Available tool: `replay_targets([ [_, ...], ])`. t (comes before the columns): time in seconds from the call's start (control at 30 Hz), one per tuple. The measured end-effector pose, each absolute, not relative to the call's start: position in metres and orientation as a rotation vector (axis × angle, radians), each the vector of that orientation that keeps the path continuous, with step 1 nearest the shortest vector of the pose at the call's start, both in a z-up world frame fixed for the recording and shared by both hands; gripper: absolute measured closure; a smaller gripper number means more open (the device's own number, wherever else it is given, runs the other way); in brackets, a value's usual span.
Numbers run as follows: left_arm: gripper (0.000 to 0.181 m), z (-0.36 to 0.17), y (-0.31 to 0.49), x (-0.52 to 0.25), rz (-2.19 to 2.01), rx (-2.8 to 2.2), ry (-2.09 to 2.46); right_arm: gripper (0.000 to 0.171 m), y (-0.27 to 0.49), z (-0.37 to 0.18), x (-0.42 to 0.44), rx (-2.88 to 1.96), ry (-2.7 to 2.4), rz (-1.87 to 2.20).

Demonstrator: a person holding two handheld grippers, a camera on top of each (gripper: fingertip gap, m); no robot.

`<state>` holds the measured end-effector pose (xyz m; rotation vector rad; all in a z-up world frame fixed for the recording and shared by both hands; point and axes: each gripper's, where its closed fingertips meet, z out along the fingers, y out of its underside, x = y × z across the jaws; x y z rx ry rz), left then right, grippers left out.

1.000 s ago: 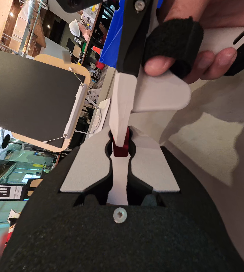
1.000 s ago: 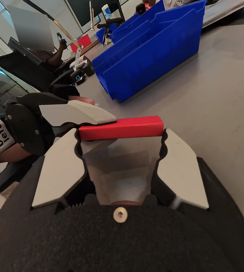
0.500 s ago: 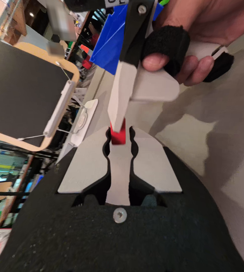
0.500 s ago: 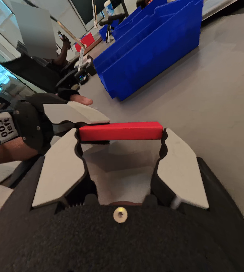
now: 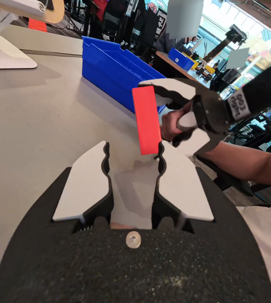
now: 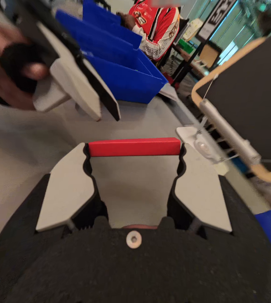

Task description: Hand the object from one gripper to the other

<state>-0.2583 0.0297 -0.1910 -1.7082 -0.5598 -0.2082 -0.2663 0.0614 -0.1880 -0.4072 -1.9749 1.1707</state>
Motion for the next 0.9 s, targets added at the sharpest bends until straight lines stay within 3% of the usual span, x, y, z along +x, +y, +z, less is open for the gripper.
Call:
replay_targets([
  [0.13,0.121,-0.199,0.038,-0.245,-0.237,-1.779,-0.502,0.068,0.039,-0.195,-0.257,-0.148,-1.902,0.865],
  [0.23,0.128,-0.211,0.041,-0.237,-0.255,-1.843,-0.458,0.068,0.029,-0.195,-0.253,-0.077,-1.871,0.8],
  [0.3,0.149,-0.211,0.043,-0.233,-0.268,-1.842,-0.422,0.068,0.027,-0.196,-0.253,-0.07,-1.869,0.781],
  [0.47,0.149,-0.215,0.042,-0.237,-0.192,-1.899,-0.417,0.068,0.029,-0.2,-0.256,-0.11,-1.883,0.812],
  [0.57,0.149,-0.216,0.038,-0.244,-0.102,-1.922,-0.422,0.077,0.033,-0.2,-0.255,-0.194,-1.926,0.935],
  [0.63,0.149,-0.213,0.031,-0.255,-0.041,-1.908,-0.451,0.094,0.041,-0.196,-0.26,-0.309,-1.911,1.038],
  [0.77,0.149,-0.21,0.016,-0.275,0.065,-1.885,-0.491,0.097,0.05,-0.213,-0.263,-0.56,-2.048,1.297],
  [0.9,0.149,-0.206,0.016,-0.275,0.035,-1.847,-0.488,0.097,0.043,-0.205,-0.249,-0.813,-2.178,1.88],
])
